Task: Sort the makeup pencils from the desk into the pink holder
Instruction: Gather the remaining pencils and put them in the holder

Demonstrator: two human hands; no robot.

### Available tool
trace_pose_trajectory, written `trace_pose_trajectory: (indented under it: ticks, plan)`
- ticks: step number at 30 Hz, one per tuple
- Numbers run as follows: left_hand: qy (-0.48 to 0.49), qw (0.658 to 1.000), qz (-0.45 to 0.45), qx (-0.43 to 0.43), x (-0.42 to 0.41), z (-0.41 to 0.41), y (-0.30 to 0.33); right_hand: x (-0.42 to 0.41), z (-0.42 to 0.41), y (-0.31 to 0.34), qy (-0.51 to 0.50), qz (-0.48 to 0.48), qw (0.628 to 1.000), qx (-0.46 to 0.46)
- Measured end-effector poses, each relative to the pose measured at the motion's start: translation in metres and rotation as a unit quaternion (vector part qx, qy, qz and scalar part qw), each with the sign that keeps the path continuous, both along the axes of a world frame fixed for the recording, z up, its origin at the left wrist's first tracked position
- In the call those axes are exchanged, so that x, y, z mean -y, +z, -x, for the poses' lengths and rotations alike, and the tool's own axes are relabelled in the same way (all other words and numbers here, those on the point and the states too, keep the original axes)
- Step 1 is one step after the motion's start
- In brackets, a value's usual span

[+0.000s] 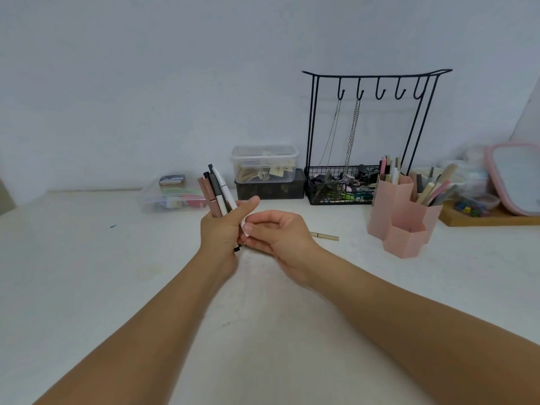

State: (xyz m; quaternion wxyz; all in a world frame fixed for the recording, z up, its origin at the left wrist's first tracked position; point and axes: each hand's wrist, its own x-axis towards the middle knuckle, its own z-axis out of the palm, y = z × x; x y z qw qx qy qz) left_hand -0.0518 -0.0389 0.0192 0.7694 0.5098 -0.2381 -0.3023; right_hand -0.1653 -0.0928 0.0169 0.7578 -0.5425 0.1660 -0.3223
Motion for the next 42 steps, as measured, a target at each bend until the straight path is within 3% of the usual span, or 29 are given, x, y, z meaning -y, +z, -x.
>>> trace_pose_trajectory:
  ticks: [5, 10, 12, 15, 17, 24, 29, 32, 36, 38, 42]
  plan:
    - [0.001, 1.000, -0.029, 0.007, 0.004, -0.002, -0.005, 0.002, 0.002, -0.002, -0.019, 0.070, 0.997, -0.031]
    - [0.017, 0.999, -0.045, 0.017, 0.006, -0.001, -0.004, 0.012, 0.004, -0.001, -0.072, 0.224, 0.968, -0.086]
    - [0.019, 0.999, -0.047, 0.019, 0.006, -0.005, -0.002, 0.020, 0.006, -0.001, -0.122, 0.329, 0.927, -0.129]
    - [0.030, 0.999, -0.043, 0.011, 0.005, -0.011, -0.002, 0.038, 0.014, -0.003, -0.175, 0.513, 0.797, -0.265]
    - [0.041, 0.998, -0.043, 0.004, 0.005, -0.014, -0.003, 0.047, 0.018, -0.006, -0.153, 0.554, 0.751, -0.324]
    - [0.078, 0.995, -0.067, -0.005, 0.004, -0.025, -0.005, 0.049, 0.018, -0.004, -0.147, 0.533, 0.760, -0.340]
    - [0.061, 0.995, -0.072, -0.011, 0.005, -0.026, -0.007, 0.051, 0.018, -0.001, -0.130, 0.530, 0.746, -0.382]
    - [0.052, 0.996, -0.073, 0.002, 0.005, -0.023, -0.008, 0.050, 0.017, -0.001, -0.134, 0.494, 0.782, -0.357]
    - [0.037, 0.997, -0.063, -0.001, 0.005, -0.018, -0.006, 0.046, 0.015, 0.005, -0.152, 0.304, 0.911, -0.234]
    - [0.024, 0.998, -0.053, -0.001, 0.004, -0.015, -0.005, 0.041, 0.015, 0.008, -0.131, 0.213, 0.954, -0.165]
    - [0.001, 0.999, -0.030, 0.019, 0.001, -0.006, 0.000, 0.029, 0.009, 0.009, -0.054, 0.156, 0.982, -0.094]
